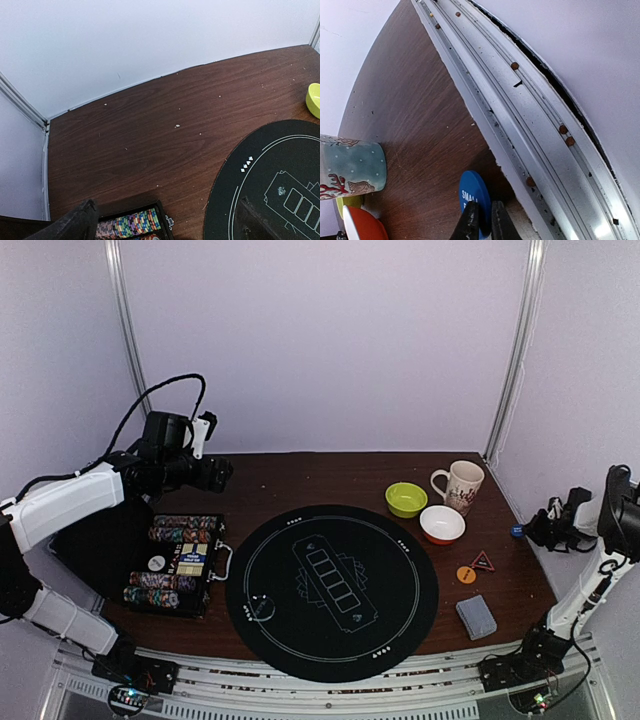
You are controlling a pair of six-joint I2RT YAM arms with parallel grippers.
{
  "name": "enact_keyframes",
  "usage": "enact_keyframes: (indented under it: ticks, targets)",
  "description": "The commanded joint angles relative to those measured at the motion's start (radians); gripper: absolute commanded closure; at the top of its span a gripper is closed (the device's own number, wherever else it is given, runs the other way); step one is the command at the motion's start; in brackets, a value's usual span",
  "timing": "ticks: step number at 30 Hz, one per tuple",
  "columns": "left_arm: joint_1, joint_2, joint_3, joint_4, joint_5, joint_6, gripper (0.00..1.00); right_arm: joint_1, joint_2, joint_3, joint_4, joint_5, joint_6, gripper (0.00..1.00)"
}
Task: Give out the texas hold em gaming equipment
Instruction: Pick up the small blind button from the corner of the board, then place the small blind button in the small blind area.
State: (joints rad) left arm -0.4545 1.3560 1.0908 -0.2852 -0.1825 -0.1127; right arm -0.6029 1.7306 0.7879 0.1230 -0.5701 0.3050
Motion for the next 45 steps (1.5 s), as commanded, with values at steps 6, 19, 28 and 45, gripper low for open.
enact_keyframes:
  ticks: [6,19,28,45]
  targets:
    - [-0.002,-0.006,0.015,0.034,0.001,0.01,0.02,-0.046,-0.051,-0.004,-0.07,0.076,0.008,0.98]
    - [-0.001,-0.012,0.008,0.043,0.001,0.016,0.02,0.062,-0.178,0.065,-0.206,0.251,0.005,1.0]
    - [-0.002,-0.02,0.006,0.047,0.021,0.015,0.02,0.18,-0.333,0.143,-0.309,0.441,0.022,1.0]
    - [-0.001,-0.052,-0.009,0.044,0.092,0.007,0.02,0.623,-0.559,0.335,-0.231,0.517,0.134,1.0]
